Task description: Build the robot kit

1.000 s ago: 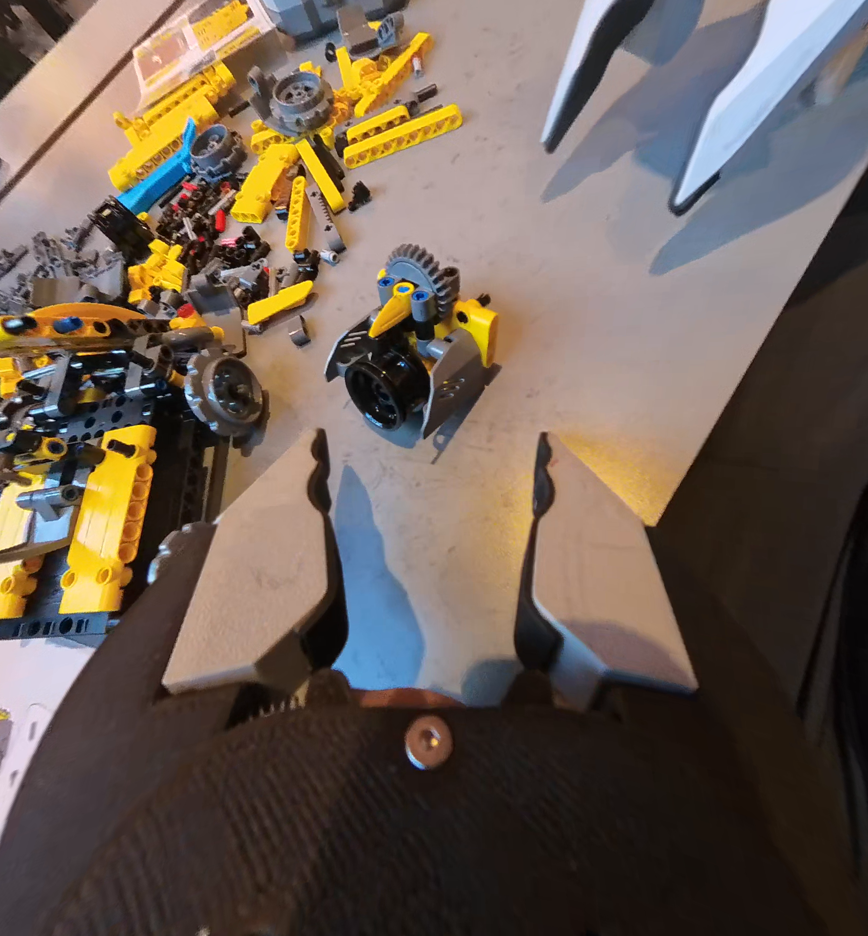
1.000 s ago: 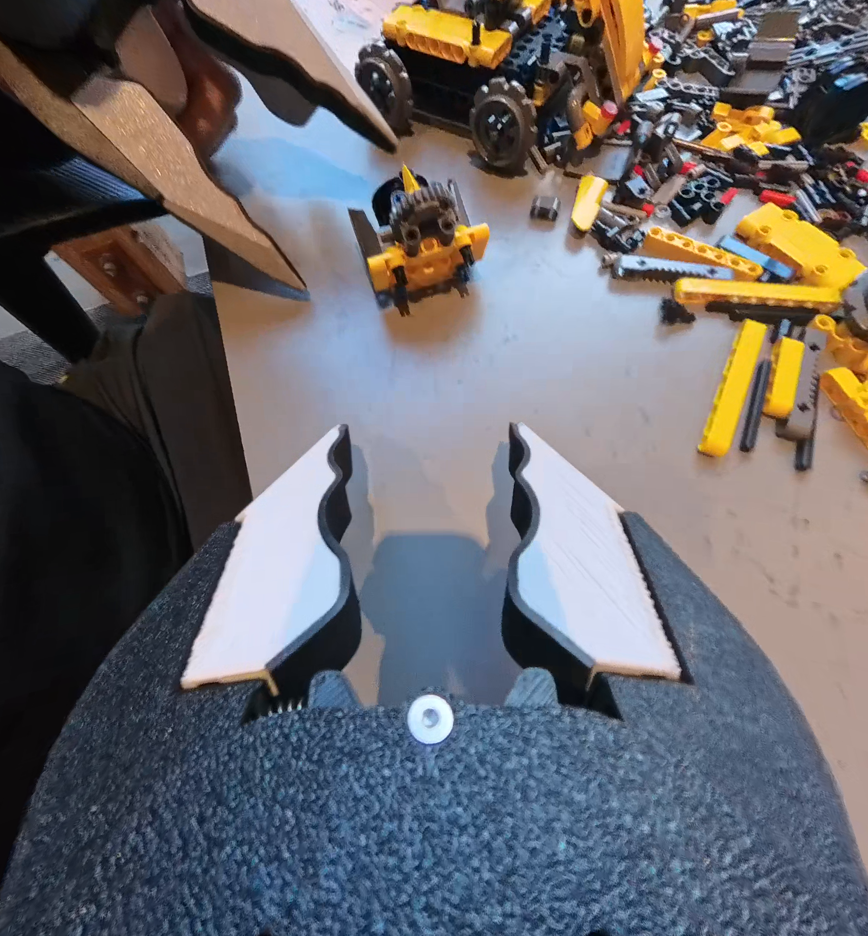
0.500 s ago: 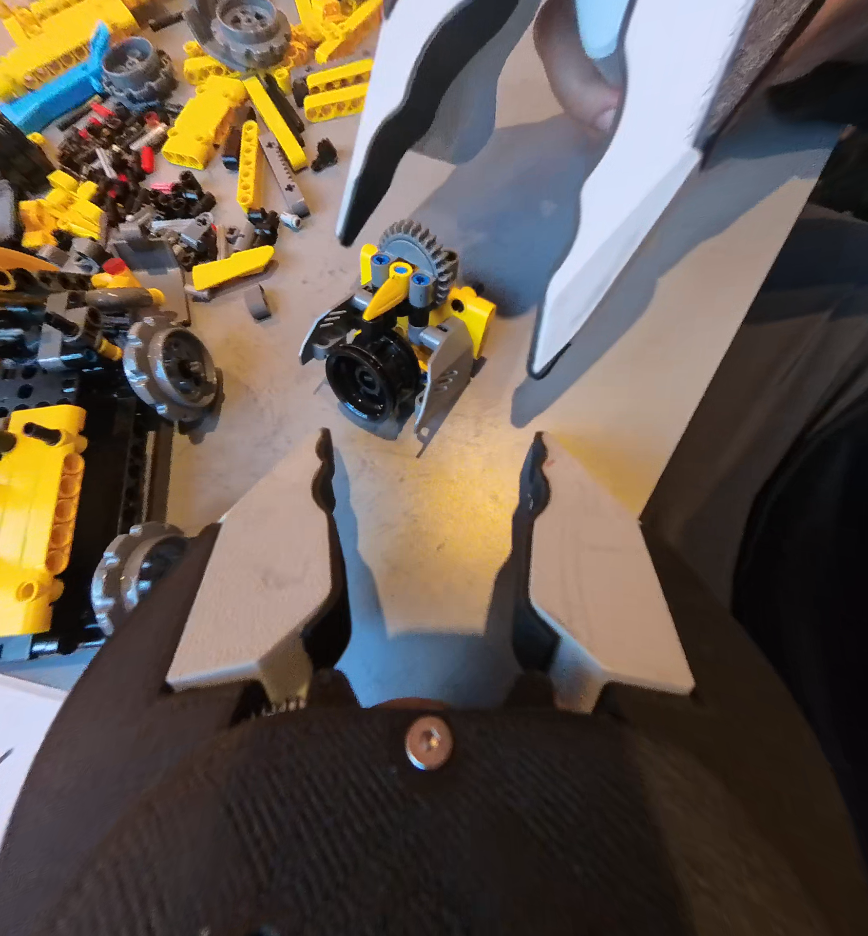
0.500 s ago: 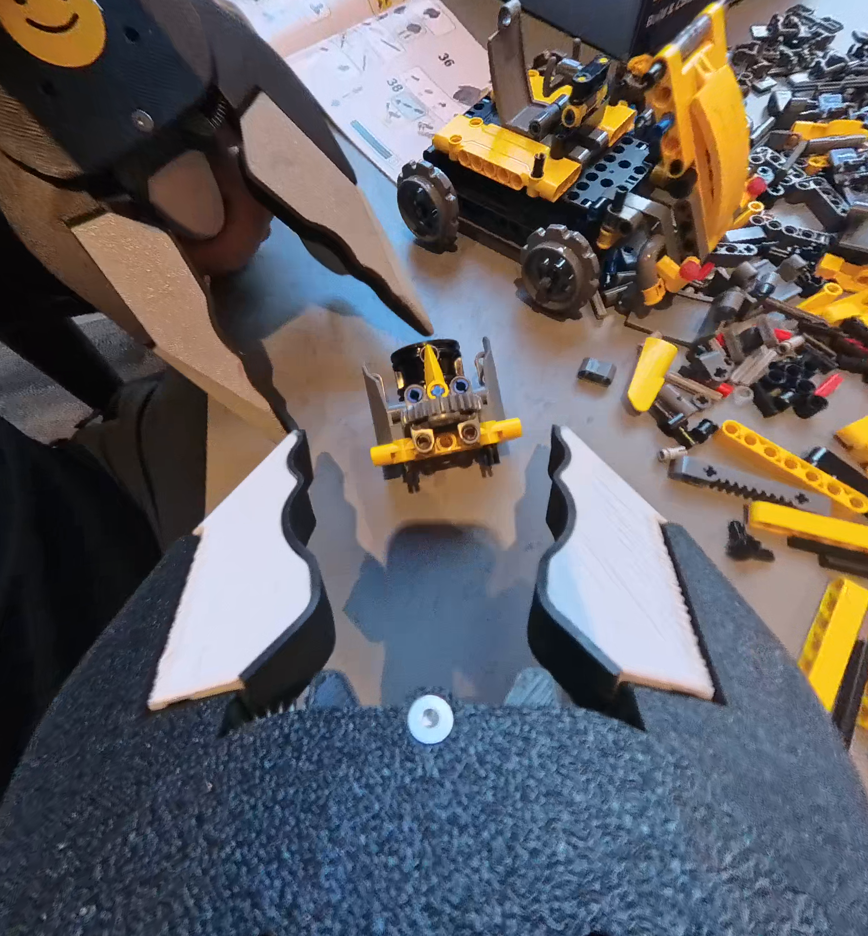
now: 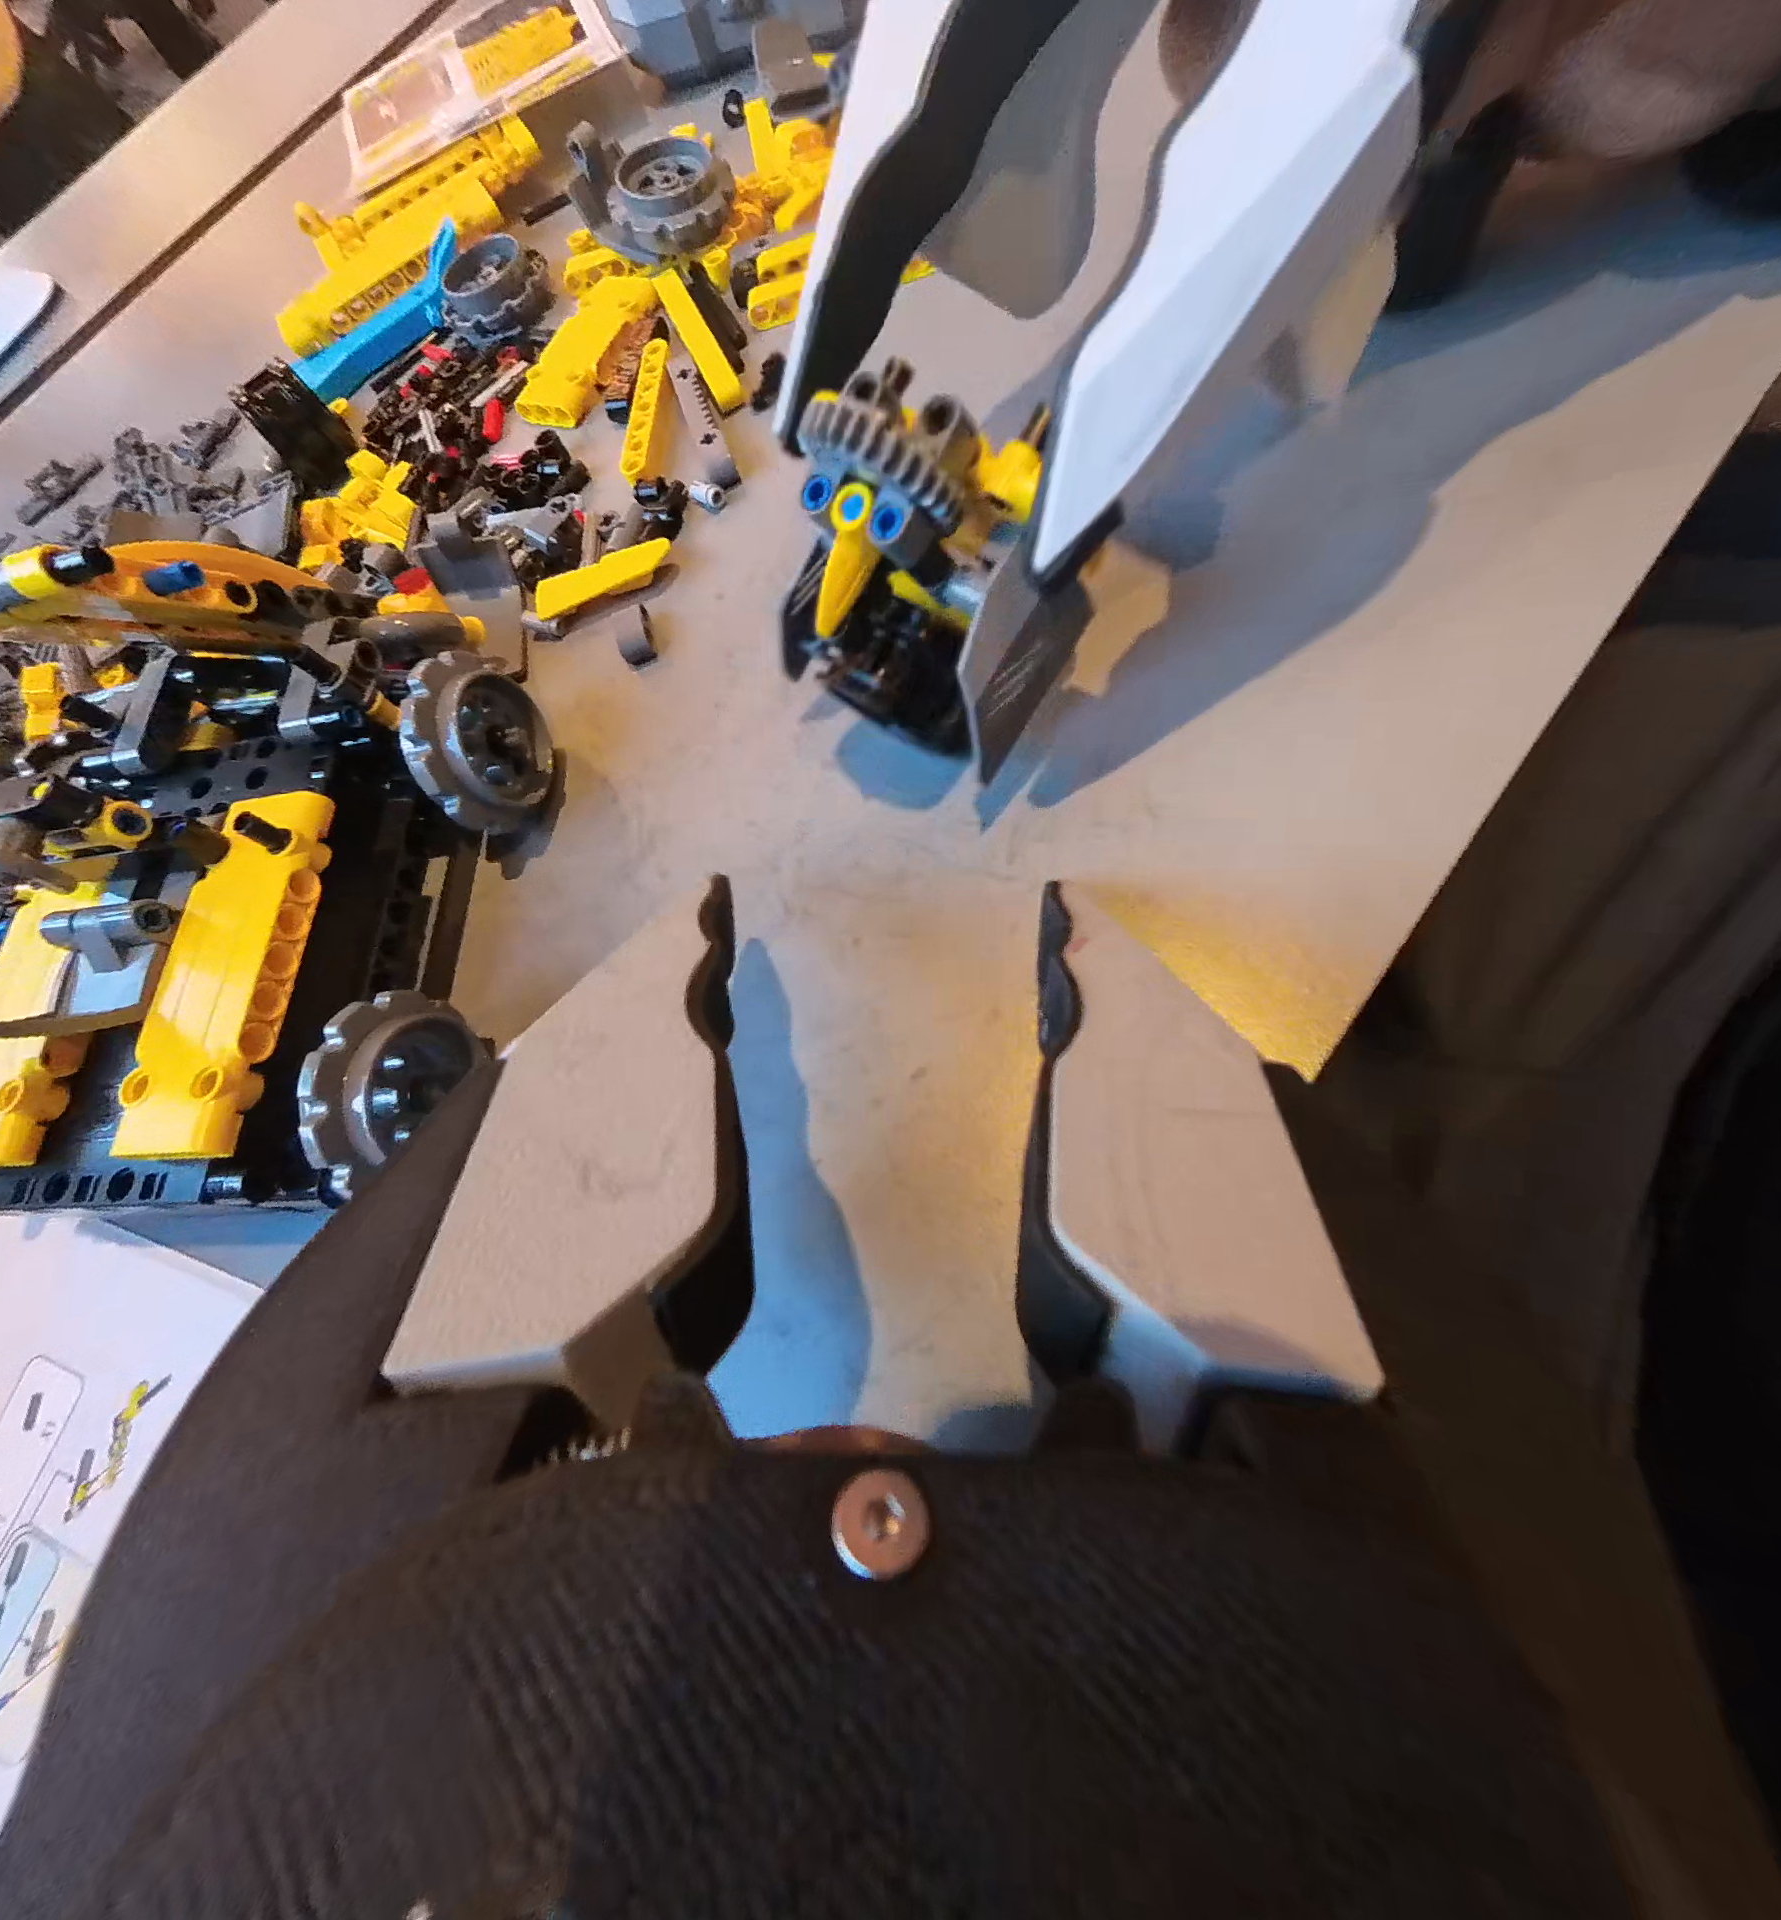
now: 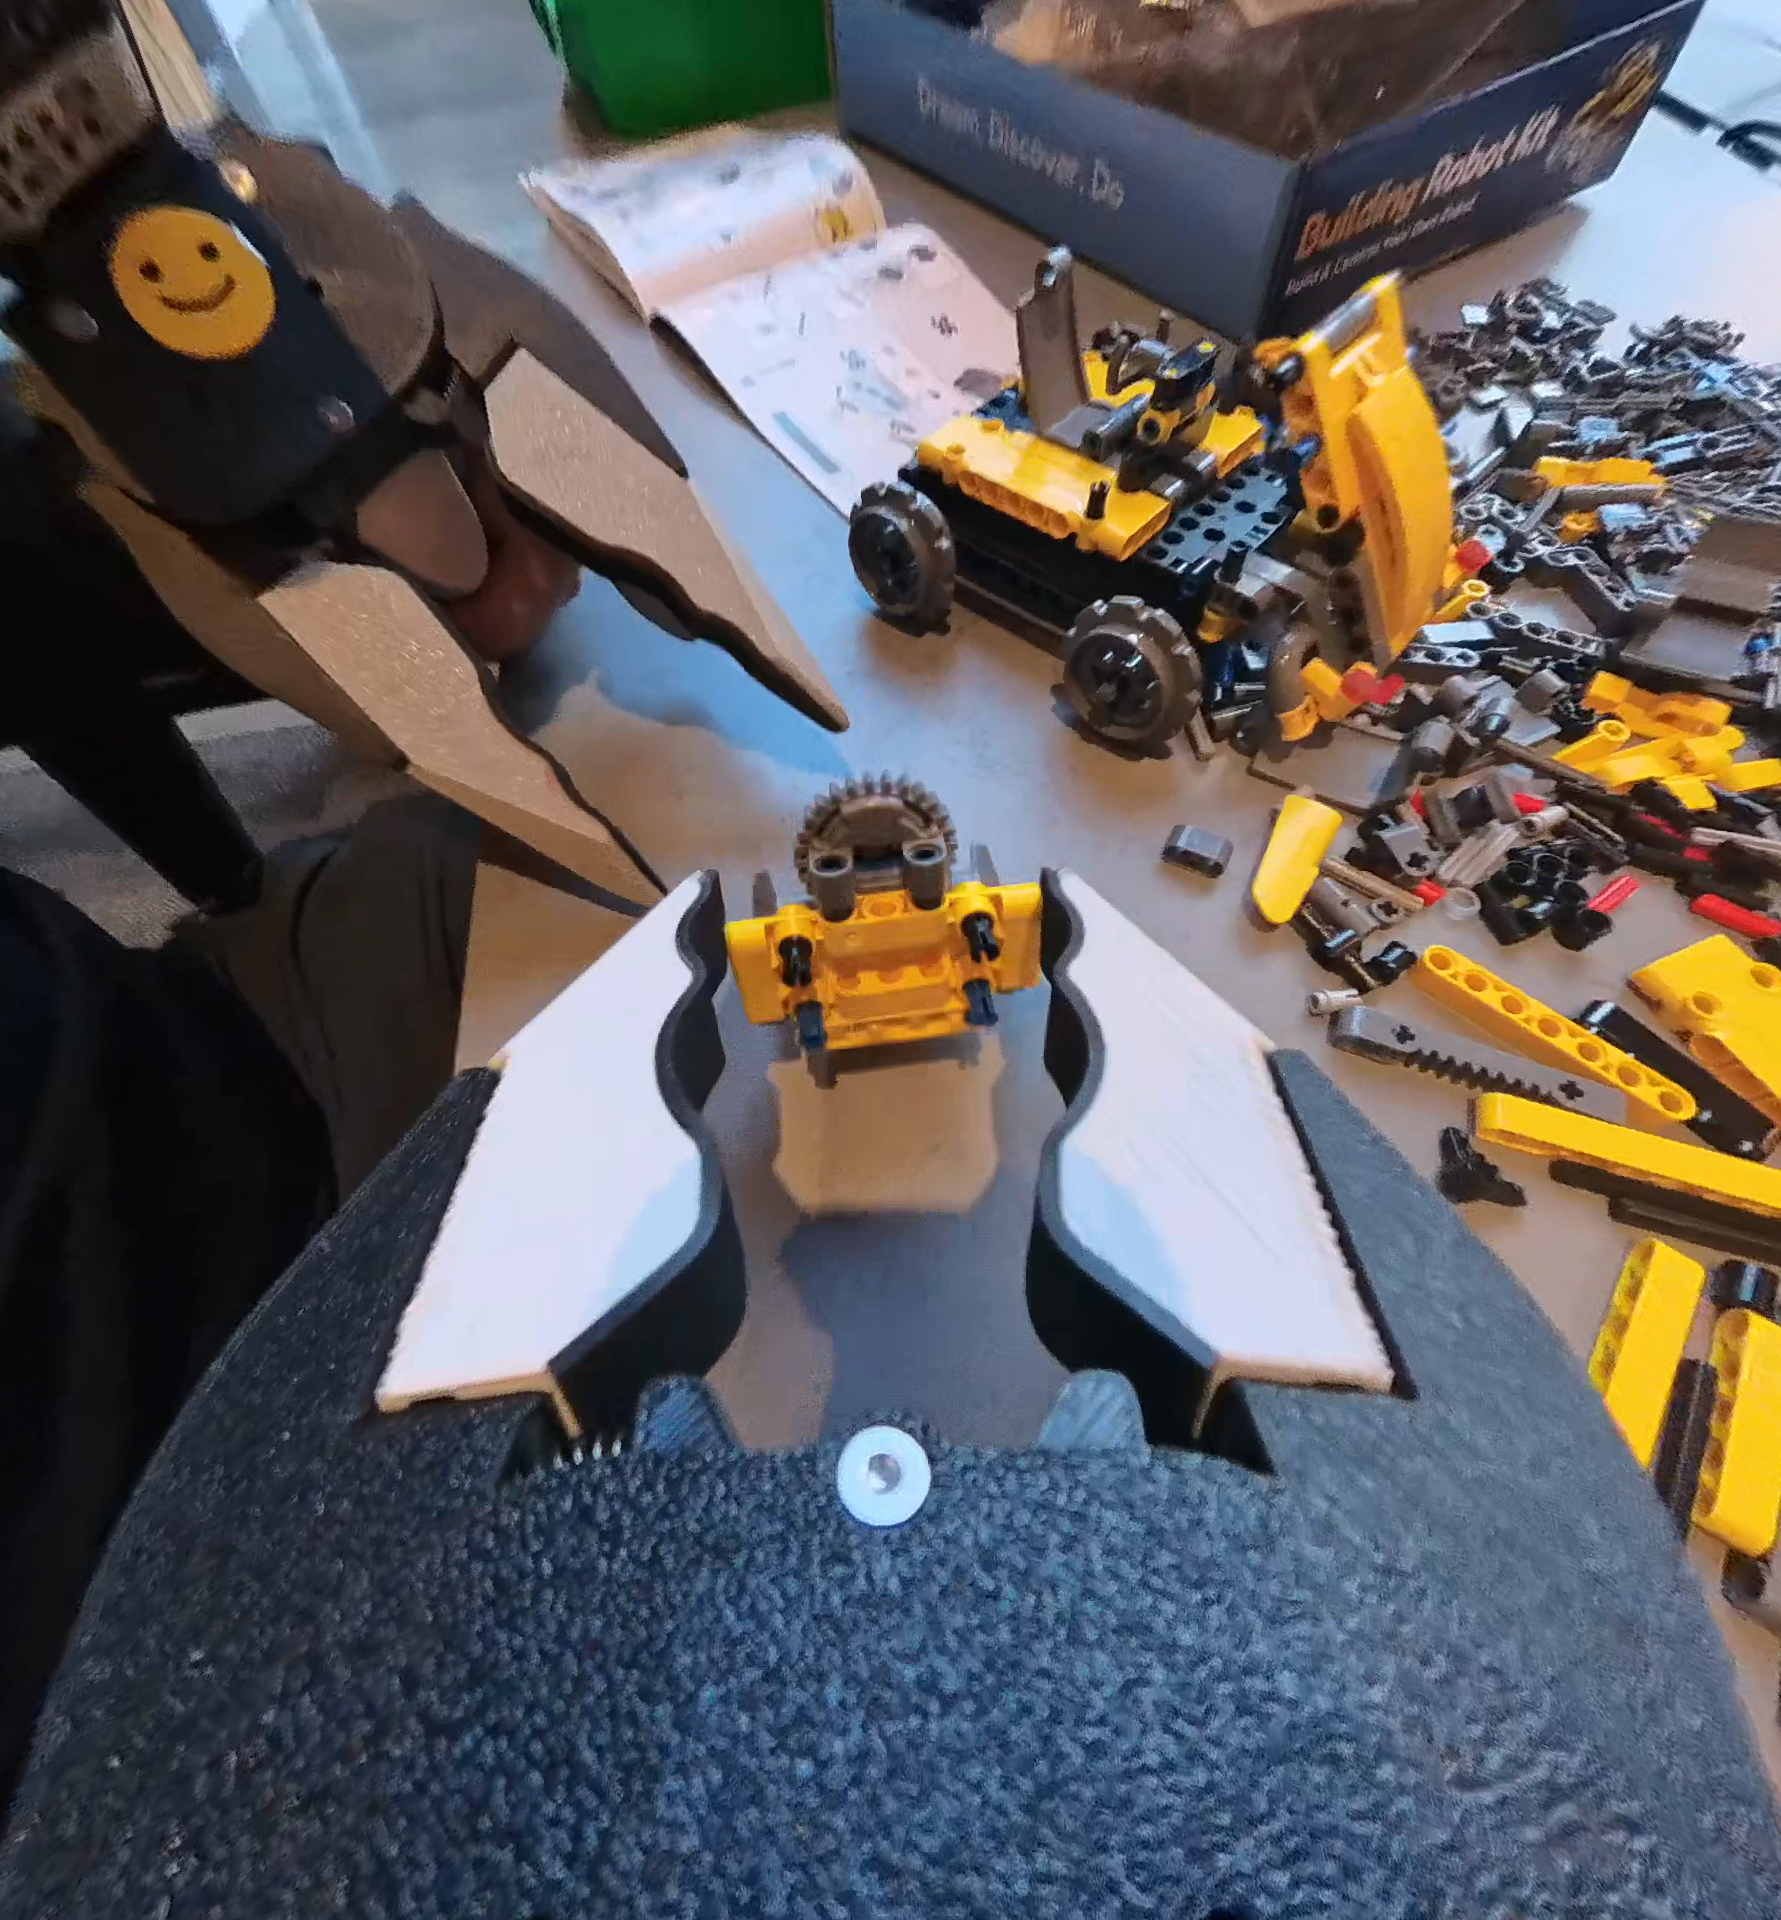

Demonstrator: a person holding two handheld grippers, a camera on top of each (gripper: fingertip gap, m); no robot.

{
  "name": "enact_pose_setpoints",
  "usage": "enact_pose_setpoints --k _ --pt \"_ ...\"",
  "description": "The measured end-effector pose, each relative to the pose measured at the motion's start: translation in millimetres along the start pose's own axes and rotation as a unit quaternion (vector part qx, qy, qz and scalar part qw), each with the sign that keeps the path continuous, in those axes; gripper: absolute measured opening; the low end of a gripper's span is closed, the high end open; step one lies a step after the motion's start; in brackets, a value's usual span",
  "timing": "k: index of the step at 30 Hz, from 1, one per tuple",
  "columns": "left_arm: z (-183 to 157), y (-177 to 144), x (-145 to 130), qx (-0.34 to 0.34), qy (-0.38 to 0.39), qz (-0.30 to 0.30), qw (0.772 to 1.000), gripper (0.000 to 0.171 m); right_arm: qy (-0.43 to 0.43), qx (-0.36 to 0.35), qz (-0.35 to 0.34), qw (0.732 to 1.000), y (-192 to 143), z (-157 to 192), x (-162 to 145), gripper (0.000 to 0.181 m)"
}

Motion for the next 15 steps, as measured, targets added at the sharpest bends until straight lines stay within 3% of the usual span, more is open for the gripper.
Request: enact_pose_setpoints --k 9,15 --pt "5 0 0 0.009 -0.023 -0.003 1.0 0.058 -0.008 -0.065 0.038 0.997 -43 6 -30 0.061" --pt "5 2 -1 0.018 -0.023 0.009 1.0 0.058 0.015 -0.069 -0.017 0.997 -68 5 -31 0.067"
Point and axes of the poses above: each gripper's, where its closed fingertips meet, y out along the fingers, x out of its top, z = x × y across the jaws, the point moved 6 cm from there along -y, back along the fingers, and after that the axes turned 5 degrees about x, right-handed, at the moved point
